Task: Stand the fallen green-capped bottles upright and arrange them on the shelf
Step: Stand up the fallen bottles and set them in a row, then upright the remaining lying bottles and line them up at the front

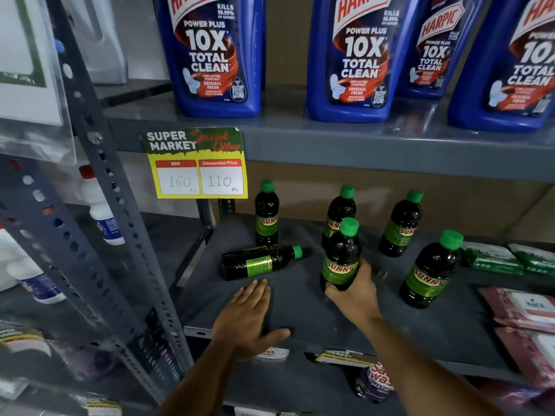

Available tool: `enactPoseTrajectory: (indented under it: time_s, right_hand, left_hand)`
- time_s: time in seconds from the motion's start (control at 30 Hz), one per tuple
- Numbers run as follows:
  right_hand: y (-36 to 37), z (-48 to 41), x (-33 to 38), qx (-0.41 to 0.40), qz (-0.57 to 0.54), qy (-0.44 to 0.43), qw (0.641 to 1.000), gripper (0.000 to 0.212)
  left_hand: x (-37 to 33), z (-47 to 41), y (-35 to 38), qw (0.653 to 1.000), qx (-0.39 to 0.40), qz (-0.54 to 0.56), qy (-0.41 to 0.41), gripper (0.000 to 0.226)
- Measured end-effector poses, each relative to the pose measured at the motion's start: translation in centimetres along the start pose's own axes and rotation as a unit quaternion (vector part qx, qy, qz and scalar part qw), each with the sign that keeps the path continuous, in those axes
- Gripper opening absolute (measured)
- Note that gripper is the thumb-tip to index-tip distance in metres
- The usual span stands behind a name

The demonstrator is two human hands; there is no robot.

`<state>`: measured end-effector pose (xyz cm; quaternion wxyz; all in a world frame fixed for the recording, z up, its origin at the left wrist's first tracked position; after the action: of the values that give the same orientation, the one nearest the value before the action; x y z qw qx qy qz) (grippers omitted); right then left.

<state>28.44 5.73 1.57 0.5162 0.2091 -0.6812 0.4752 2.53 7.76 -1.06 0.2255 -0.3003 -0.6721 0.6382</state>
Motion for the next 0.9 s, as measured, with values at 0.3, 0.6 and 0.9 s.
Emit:
enactPoseTrajectory:
  time_s: [0.3,0.6,0.9]
  right_hand:
    - [-0.3,7.0,4.5,-0.178,0.085,-0.174,0.965,0.085]
    - [10.8,2.1,7.0,0.093,-0.166,0.167,0.967,0.043]
    - [14.3,-1.5,6.5,0.035,-0.29,0.309,0.905,0.061]
  left_hand:
    - [0.0,0.6,-0.6,1.0,-0.011,0.023,0.012,0.108]
    - [5.2,5.1,-2.2,0.998,-0.041,0.018,-0.053,0.096]
    - [5.2,5.1,-2.0,0.997,-0.026,-0.036,-0.06,0.091]
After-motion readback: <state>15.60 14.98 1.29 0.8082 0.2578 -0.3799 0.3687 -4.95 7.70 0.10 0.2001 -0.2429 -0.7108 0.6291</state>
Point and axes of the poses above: each hand's wrist, its own z-axis away from the middle knuckle, its own y-axis out of the palm, x = y × z, the point moved 7 cm from there along -z, towards the middle knuckle, and after that the axes turned 6 degrees about y, right-handed, at the moved point
